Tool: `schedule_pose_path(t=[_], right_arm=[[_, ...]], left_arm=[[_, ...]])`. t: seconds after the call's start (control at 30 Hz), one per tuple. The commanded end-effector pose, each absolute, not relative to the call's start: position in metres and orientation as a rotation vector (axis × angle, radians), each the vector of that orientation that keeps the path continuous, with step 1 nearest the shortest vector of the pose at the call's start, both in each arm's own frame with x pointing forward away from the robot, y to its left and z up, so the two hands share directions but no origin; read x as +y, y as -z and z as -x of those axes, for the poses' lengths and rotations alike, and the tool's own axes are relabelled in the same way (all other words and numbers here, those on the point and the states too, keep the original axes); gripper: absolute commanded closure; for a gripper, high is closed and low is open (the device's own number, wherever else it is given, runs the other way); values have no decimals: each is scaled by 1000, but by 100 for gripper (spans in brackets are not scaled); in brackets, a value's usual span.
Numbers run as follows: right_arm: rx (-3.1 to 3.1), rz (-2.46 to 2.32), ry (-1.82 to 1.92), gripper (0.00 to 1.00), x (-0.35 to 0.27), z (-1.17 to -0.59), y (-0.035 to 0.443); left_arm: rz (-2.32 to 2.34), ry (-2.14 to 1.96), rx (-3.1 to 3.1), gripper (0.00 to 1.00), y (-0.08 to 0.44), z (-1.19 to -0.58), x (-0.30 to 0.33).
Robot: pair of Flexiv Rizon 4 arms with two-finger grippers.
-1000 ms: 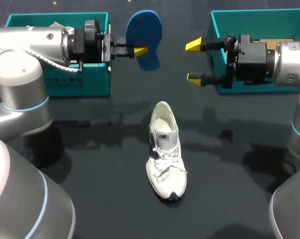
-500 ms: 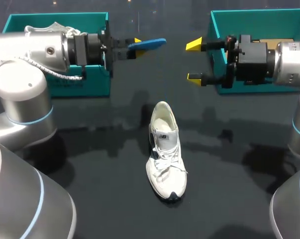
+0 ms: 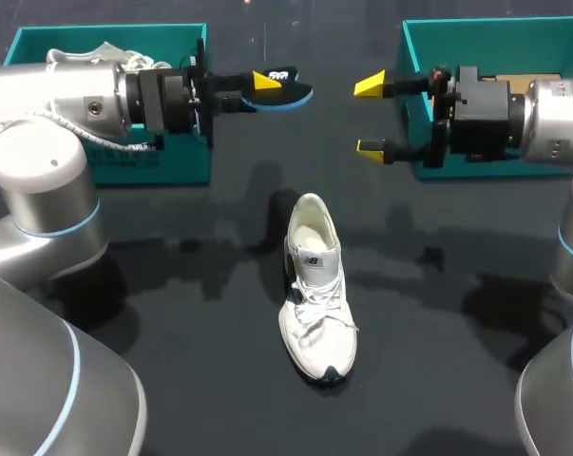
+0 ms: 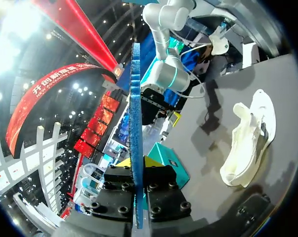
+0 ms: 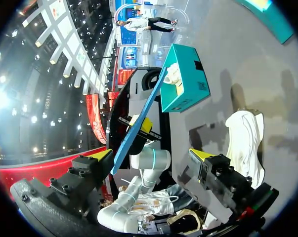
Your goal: Take the shoe out of the shoebox, open the shoe tongue, remove and reinsert the insole, then place the shoe into the shoebox
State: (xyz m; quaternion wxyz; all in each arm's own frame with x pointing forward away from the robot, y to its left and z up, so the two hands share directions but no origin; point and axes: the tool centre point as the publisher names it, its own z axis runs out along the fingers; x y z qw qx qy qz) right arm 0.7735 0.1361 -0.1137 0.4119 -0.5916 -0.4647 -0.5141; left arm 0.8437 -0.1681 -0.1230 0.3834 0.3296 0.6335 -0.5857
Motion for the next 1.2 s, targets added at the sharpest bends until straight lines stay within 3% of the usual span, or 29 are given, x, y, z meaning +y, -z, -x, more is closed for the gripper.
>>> schedule_pose_path(t=[0.03, 0.6, 1.2], right_arm=[[-1170, 1491, 1294, 0, 138, -773, 114], [-1258, 1463, 1299, 0, 144, -776, 113], [-1411, 1348, 1302, 0, 180, -773, 124]], left_arm=[[-843, 1492, 1617, 100, 123, -845, -169], [-1093, 1149, 1386, 100, 131, -827, -180], [-1172, 1141, 1330, 100, 131, -829, -197]])
